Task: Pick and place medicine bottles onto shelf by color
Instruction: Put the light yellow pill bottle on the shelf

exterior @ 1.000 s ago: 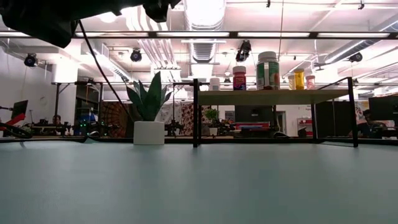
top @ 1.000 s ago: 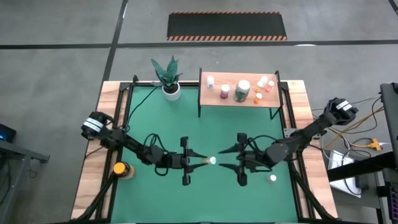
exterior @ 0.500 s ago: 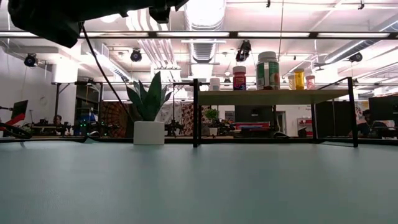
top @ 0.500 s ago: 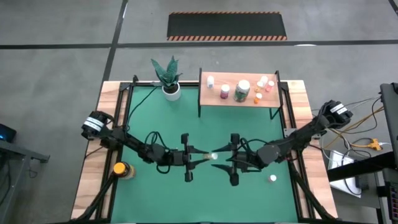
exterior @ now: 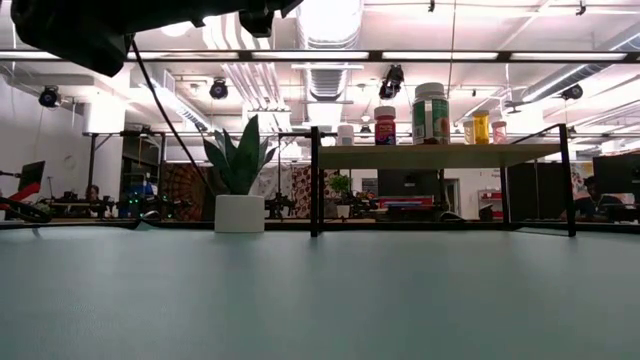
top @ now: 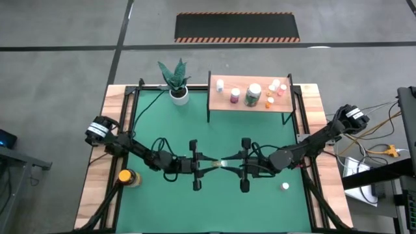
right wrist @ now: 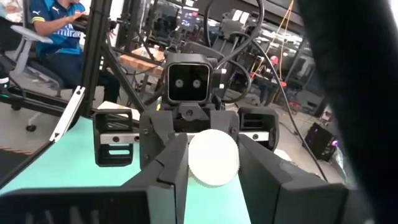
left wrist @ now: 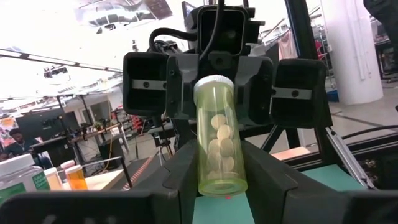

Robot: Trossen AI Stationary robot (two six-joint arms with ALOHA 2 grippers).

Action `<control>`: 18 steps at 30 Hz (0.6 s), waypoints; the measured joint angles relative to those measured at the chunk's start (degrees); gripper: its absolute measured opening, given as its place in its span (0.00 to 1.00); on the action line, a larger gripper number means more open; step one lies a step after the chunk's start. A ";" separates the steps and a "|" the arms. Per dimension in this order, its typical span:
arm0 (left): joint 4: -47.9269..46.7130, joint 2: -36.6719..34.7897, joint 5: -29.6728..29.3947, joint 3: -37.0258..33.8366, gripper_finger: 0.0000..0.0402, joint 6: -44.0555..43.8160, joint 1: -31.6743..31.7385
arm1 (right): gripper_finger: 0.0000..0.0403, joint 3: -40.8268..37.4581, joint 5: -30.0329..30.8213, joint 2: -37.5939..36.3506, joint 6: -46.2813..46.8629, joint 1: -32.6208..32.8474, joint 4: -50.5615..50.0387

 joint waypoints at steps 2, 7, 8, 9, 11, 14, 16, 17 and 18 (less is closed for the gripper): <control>-0.03 0.00 0.02 0.00 0.26 0.04 0.00 | 0.24 0.00 -0.02 -0.09 0.62 0.00 -0.29; 0.26 0.00 0.02 -0.05 0.40 0.08 0.02 | 0.28 1.06 1.40 -1.88 3.64 0.00 -6.62; 0.26 0.00 0.01 -0.19 0.42 0.08 0.00 | 0.29 1.98 2.72 -2.66 4.79 0.02 -9.98; 0.29 0.00 -0.03 -0.37 0.45 0.09 -0.04 | 0.28 3.22 4.46 -3.67 5.85 0.02 -13.75; 0.25 -0.09 -0.13 -0.88 0.49 0.07 -0.02 | 0.27 6.68 9.01 -5.73 8.61 0.03 -24.39; -0.18 -0.09 -0.81 -1.22 0.53 -1.31 -0.10 | 0.26 14.65 15.92 -8.60 15.83 -1.31 -46.76; -0.03 -0.09 -0.99 -1.22 0.54 -2.27 -0.11 | 0.26 20.63 19.08 -9.92 22.72 -3.70 -63.38; -0.07 -0.09 -1.03 -1.22 0.54 -2.57 -0.11 | 0.26 23.59 20.25 -10.51 26.34 -5.36 -71.93; -0.12 -0.09 -1.03 -1.20 0.54 -2.76 -0.11 | 0.26 26.23 21.19 -11.02 30.24 -7.24 -79.74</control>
